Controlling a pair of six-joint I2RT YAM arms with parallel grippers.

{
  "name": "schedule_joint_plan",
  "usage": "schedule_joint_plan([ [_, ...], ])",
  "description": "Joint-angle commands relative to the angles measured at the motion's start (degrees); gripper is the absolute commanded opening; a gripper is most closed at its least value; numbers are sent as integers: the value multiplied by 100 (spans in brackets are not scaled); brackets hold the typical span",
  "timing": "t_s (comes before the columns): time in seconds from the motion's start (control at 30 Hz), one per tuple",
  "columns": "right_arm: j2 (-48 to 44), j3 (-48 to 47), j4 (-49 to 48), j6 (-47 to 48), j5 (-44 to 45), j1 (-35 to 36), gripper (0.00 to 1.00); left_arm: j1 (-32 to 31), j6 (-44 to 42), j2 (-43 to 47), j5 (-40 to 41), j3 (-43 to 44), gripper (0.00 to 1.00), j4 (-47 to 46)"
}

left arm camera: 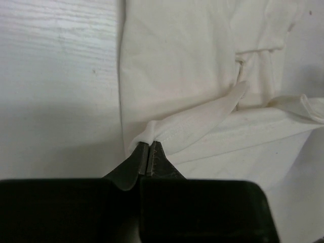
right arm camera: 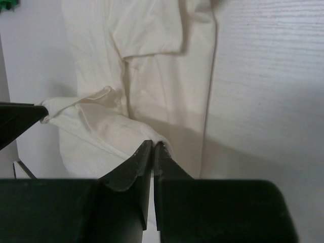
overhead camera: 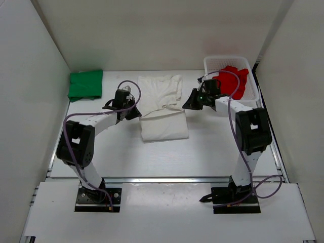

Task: Fold and stack the t-shirts
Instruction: Fold the folded rectangular tshirt in 1/3 of the way

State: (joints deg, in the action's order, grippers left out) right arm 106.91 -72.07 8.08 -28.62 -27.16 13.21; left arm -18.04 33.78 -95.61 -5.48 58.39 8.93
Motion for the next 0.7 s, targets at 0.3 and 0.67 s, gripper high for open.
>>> schedule_joint_plan([
  [0.3, 1480, -1502, 116, 164, -97, -267, 0, 293, 85, -1433, -32, 1437, 5, -586],
  [0.67, 191, -724, 115, 173, 692, -144, 53, 389, 278, -66, 468, 736, 49, -823],
])
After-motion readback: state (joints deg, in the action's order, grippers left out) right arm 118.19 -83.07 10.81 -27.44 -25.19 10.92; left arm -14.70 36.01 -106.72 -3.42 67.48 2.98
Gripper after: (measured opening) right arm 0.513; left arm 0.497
